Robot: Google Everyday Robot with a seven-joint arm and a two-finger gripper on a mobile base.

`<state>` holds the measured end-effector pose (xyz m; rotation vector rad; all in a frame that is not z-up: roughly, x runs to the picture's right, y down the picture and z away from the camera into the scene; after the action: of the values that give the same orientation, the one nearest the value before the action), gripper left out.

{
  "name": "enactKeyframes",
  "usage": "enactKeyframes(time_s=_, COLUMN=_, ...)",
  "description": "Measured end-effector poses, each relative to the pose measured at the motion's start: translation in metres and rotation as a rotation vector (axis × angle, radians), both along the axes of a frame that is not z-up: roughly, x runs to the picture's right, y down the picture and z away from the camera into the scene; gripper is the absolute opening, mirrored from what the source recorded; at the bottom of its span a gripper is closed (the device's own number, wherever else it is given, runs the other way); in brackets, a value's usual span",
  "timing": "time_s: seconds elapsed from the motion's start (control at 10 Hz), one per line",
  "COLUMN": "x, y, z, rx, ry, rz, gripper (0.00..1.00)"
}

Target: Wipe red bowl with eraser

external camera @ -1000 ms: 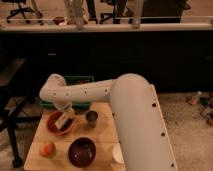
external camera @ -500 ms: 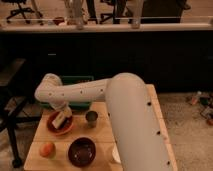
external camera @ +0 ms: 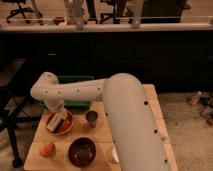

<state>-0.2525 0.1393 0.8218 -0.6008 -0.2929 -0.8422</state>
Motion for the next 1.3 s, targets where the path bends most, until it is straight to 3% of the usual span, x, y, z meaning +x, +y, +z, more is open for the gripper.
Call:
enactKeyframes(time_s=0.2, x=0.024, y=0.004, z=0.011, rx=-0.023, ry=0.036, rz=0.004, gripper=0.0)
enactKeyframes(time_s=0.4, x=0.064, y=0.005, z=0.036, rx=-0.043, ry=0.106, rz=0.014, gripper=0.0)
enactKeyframes(time_s=0.6, x=0.079, y=-0.001, z=0.056, rx=-0.051, ry=0.152, rz=0.015, gripper=0.0)
enactKeyframes(time_s=0.8, x=0.074, y=-0.01, z=0.069, rx=-0.047, ry=0.169, rz=0.014, gripper=0.0)
enactKeyframes(time_s=1.1, x=0.038, y=-0.025, z=0.056, rx=-0.018, ry=0.132, rz=0.008, gripper=0.0)
enactKeyframes(time_s=1.3, x=0.029, y=-0.042, z=0.034, rx=0.006, ry=0.104, rz=0.011, gripper=0.0)
